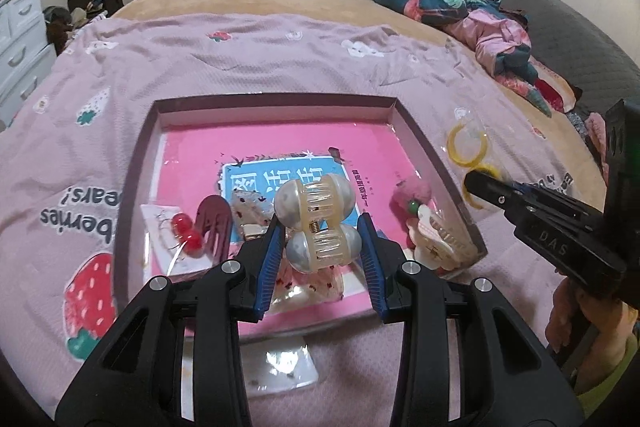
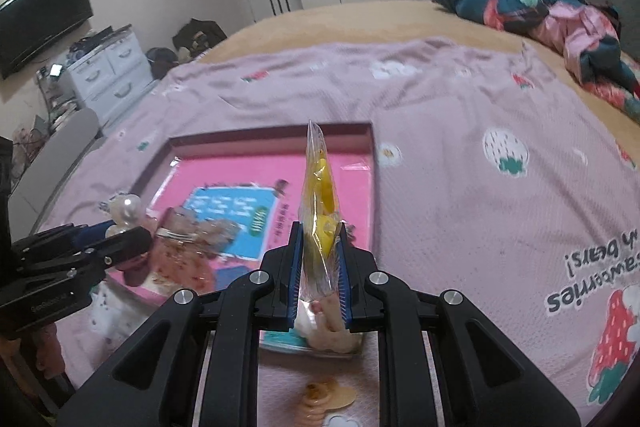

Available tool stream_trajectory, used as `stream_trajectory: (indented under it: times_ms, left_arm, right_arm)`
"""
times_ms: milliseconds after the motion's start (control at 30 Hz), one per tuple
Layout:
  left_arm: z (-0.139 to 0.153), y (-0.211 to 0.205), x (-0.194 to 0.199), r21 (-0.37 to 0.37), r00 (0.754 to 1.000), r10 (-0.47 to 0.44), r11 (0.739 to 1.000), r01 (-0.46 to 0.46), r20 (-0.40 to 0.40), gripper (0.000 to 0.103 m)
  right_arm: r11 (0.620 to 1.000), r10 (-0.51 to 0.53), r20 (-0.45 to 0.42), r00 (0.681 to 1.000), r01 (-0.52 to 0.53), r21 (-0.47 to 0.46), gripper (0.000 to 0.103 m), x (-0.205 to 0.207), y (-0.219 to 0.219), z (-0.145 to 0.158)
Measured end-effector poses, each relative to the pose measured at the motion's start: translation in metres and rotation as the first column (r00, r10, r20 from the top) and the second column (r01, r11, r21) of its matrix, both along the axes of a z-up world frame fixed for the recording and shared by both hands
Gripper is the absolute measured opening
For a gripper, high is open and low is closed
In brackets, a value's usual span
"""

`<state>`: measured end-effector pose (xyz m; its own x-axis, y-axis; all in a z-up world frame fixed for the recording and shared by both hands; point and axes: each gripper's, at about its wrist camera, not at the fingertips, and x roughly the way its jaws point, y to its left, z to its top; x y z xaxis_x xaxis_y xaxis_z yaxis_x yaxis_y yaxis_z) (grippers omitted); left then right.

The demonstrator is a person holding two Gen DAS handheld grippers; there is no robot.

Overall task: Organize jewelry
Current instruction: 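Carry the pearl clip and yellow hair ties over the box with both tools, then open the left tool releasing the pearl clip while the right tool releases the yellow ties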

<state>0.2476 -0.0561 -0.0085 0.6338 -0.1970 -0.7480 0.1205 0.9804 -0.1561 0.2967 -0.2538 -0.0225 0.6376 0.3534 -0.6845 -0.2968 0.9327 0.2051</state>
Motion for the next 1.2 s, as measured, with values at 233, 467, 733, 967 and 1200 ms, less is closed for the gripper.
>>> stream_trajectory:
  times_ms: [233,467,733,967,1200]
  left_arm:
    - [-0.015,-0.009,0.018,0.007,1.000,-0.011,1.000,0.012,-0.029,0.026]
    - [-0.024,-0.015,0.027,0.012,0.999,-0.023,1.000,0.023,-0.049,0.025]
    - [-0.026,-0.009,0.023,0.000,0.998,-0.018,1.000,0.018,-0.058,0.025]
    - [-0.015,0.000,0.009,-0.013,0.999,-0.006,1.000,0.006,-0.039,0.025]
    - [0.009,0.010,-0.011,-0.040,1.000,0.007,0.999,-0.007,0.002,0.025]
  right_arm:
    - [1.000,-0.024,-0.048,0.999,0.024,0.006,0.015,0.012,-0.006,-0.017]
    - [1.000,-0.028,-0.073,0.997,0.028,0.003,0.017,0.020,-0.005,-0.026]
    - [0.999,-0.013,-0.065,0.998,0.015,0.031,0.041,0.014,-0.003,-0.021]
    - [0.997,-0.013,0.002,1.000,0.013,0.072,0.057,-0.005,-0.009,0.002]
    - [0.997,-0.034,0.132,0.991,0.024,0.077,0.073,-0.039,-0.020,0.033]
